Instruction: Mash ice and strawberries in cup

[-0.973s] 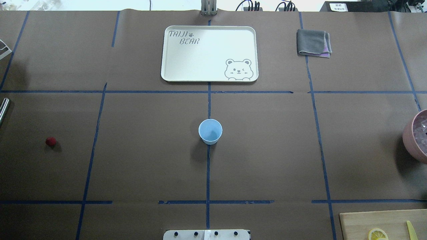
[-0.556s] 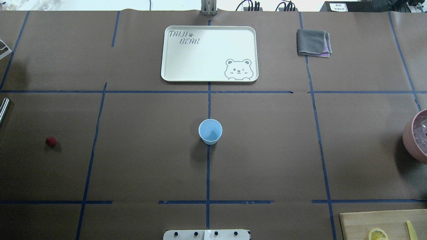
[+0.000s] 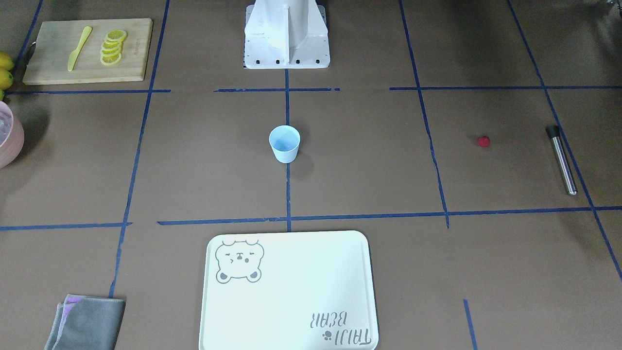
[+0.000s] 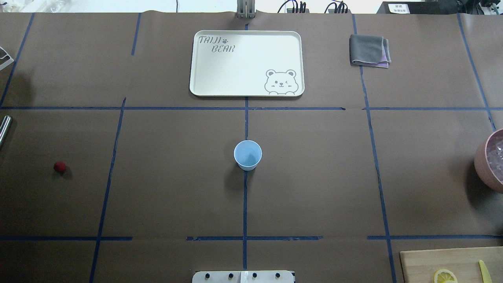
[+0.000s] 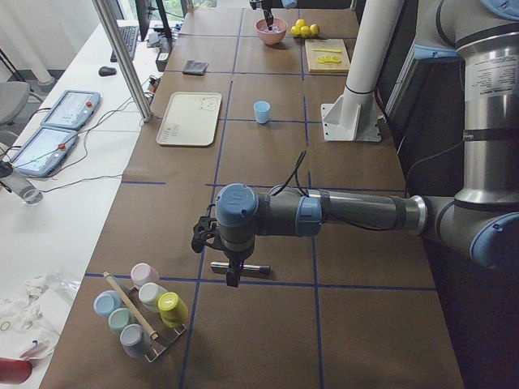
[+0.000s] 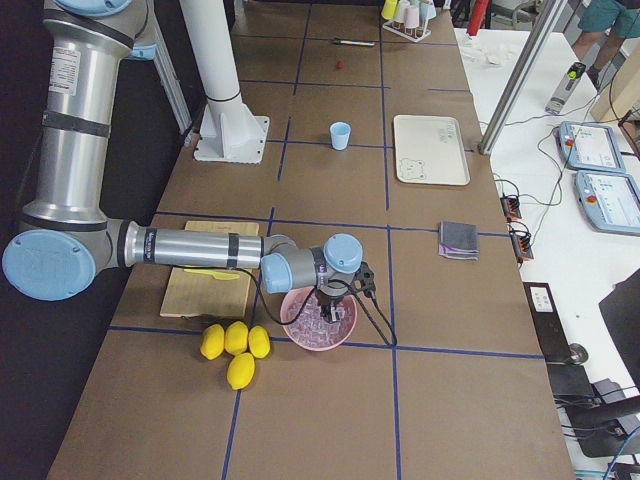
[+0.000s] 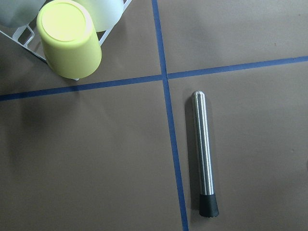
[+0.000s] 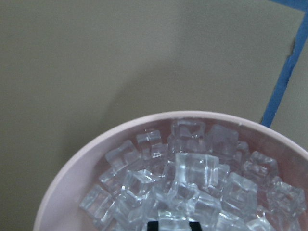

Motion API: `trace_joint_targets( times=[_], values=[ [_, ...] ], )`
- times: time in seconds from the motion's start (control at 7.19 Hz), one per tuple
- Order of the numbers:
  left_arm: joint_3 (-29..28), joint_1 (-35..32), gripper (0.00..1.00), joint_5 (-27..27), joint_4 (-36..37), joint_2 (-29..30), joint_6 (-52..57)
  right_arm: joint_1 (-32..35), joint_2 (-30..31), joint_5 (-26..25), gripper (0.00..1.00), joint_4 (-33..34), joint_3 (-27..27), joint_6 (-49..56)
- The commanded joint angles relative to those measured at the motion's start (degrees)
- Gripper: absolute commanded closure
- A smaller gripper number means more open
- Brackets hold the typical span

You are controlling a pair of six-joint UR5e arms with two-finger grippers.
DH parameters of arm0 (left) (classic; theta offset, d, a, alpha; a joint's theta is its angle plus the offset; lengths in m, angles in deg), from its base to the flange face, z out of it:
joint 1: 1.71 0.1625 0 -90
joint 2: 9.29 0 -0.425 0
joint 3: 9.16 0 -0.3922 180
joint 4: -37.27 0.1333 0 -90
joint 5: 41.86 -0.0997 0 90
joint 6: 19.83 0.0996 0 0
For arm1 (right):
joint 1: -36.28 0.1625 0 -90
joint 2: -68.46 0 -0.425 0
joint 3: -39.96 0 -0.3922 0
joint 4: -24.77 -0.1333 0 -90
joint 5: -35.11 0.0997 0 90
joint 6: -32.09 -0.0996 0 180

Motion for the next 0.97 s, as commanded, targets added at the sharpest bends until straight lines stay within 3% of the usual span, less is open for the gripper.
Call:
trace_joint_targets(
  times=[0.0, 0.56, 0.83],
  values=[
    [0.1, 0.0, 0.0, 0.0, 0.0, 0.0, 0.0, 0.3, -0.2, 0.1, 0.97, -0.3, -0.8, 0.4],
    [0.6, -0.1, 0.0, 0.0, 0.1, -0.2, 0.0, 8.6, -1.5, 0.1, 0.98, 0.2, -13.4, -0.4],
    [0.4, 0.0, 0.0, 0.0, 0.2, -0.2, 0.0, 8.4, -10.2, 0.9, 0.98, 4.1, -13.5, -8.8]
  ],
)
